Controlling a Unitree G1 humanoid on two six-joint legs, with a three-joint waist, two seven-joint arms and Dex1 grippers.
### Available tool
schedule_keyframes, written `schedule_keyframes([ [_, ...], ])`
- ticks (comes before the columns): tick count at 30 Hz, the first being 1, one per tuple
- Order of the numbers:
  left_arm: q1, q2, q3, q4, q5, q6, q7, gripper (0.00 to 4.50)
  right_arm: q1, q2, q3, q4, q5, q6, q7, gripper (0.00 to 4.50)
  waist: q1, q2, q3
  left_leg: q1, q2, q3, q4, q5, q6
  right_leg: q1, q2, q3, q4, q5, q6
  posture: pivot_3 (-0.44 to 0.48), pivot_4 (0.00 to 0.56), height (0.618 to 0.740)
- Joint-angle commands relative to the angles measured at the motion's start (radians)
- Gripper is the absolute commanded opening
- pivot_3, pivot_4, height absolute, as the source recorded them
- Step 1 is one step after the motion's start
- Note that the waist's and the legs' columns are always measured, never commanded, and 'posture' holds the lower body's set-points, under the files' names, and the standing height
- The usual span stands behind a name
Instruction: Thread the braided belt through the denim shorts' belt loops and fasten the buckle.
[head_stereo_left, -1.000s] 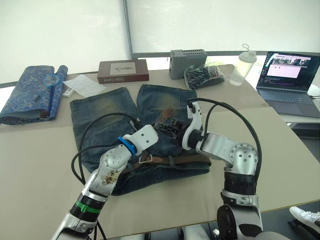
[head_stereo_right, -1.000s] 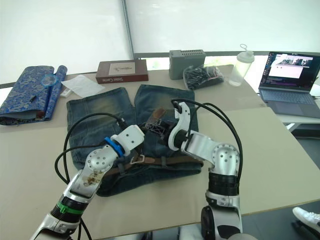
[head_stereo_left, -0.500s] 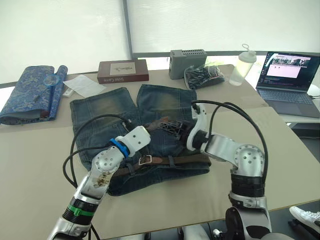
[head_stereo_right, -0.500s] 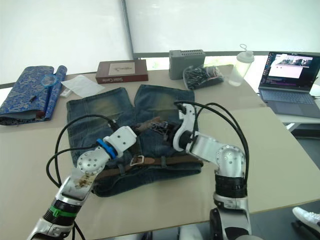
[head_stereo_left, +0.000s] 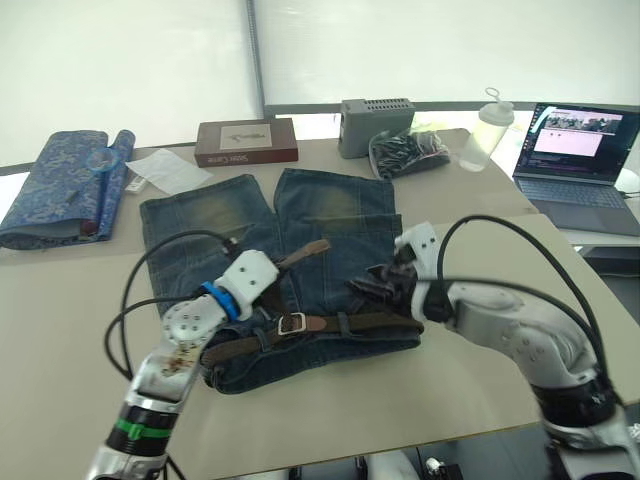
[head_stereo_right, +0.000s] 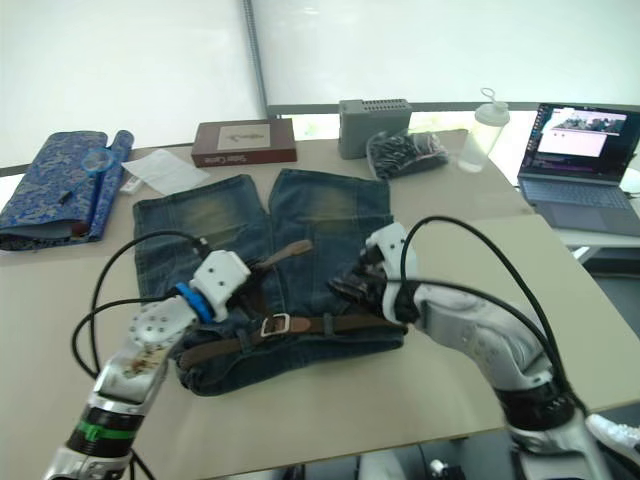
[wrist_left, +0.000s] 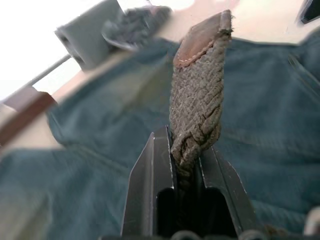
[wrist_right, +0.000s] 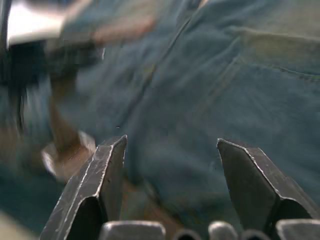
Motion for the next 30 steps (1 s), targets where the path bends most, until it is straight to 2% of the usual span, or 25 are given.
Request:
schedule_keyframes([
  [1, 0.035, 0.104, 0.027, -0.047, -0.067, -0.025, -0.153, 0.0, -0.009, 0.01, 0.061, -0.024, -0.083, -0.083, 0.131, 3.2, -0.002, 0.0, 0.0, 0.0, 0.0, 0.0, 0.0, 0.0, 0.0, 0.0, 0.0, 0.0, 0.001, 0.0, 0.0, 0.0, 0.15, 0.74],
  [5, 0.049, 0.222, 0.003, -0.017, -0.033, -0.136, -0.261, 0.0, -0.027, 0.03, 0.115, 0.02, -0.18, -0.122, 0.208, 3.2, 0.01, 0.0, 0.0, 0.001, 0.0, 0.0, 0.001, 0.0, -0.001, 0.0, 0.0, 0.001, 0.001, 0.0, -0.001, 0.0, 0.15, 0.74],
  [10, 0.028, 0.305, -0.022, 0.08, 0.085, -0.295, -0.281, 0.0, -0.054, 0.084, 0.121, 0.037, -0.166, -0.045, 0.265, 3.2, 0.022, -0.001, 0.001, 0.0, -0.001, 0.0, 0.001, 0.0, -0.001, 0.001, -0.003, 0.0, -0.001, 0.001, -0.001, 0.0, 0.15, 0.74],
  [15, 0.0, 0.342, -0.034, 0.173, 0.17, -0.422, -0.261, 0.0, -0.076, 0.124, 0.163, 0.076, -0.238, -0.038, 0.285, 3.2, 0.021, -0.001, 0.001, 0.0, 0.0, 0.0, 0.0, 0.0, -0.001, -0.001, -0.007, 0.001, -0.001, 0.002, -0.002, 0.0, 0.15, 0.74],
  [19, -0.022, 0.344, -0.016, 0.218, 0.158, -0.464, -0.268, 0.0, -0.117, 0.168, 0.202, 0.117, -0.315, -0.102, 0.318, 3.2, 0.015, -0.001, 0.001, 0.0, 0.001, 0.0, 0.0, 0.0, -0.002, -0.002, -0.006, 0.0, 0.0, 0.002, -0.003, 0.0, 0.15, 0.74],
  [22, -0.031, 0.328, 0.002, 0.213, 0.098, -0.43, -0.279, 0.0, -0.143, 0.205, 0.234, 0.177, -0.373, -0.128, 0.334, 2.47, 0.013, -0.001, 0.001, 0.0, 0.0, 0.0, 0.0, 0.0, -0.002, -0.002, -0.004, 0.0, 0.0, 0.002, -0.003, 0.0, 0.15, 0.74],
  [28, -0.009, 0.362, 0.027, 0.192, 0.052, -0.425, -0.31, 0.0, -0.166, 0.196, 0.367, 0.287, -0.565, -0.207, 0.381, 0.29, 0.013, -0.001, 0.001, 0.0, -0.001, 0.0, 0.0, 0.0, -0.002, -0.002, -0.003, -0.001, 0.0, 0.002, -0.002, 0.0, 0.15, 0.74],
  [29, -0.008, 0.376, 0.028, 0.2, 0.057, -0.448, -0.321, 0.0, -0.166, 0.192, 0.383, 0.299, -0.591, -0.218, 0.387, 0.02, 0.011, -0.001, 0.001, 0.0, -0.001, 0.0, 0.0, 0.0, -0.002, -0.002, -0.003, -0.001, 0.001, 0.002, -0.002, 0.0, 0.15, 0.74],
  [30, -0.009, 0.388, 0.029, 0.21, 0.062, -0.465, -0.329, 0.0, -0.165, 0.19, 0.392, 0.309, -0.611, -0.228, 0.393, 0.02, 0.01, -0.001, 0.001, 0.001, -0.001, 0.0, 0.0, 0.001, -0.002, -0.002, -0.003, 0.0, 0.001, 0.002, -0.002, 0.0, 0.15, 0.74],
])
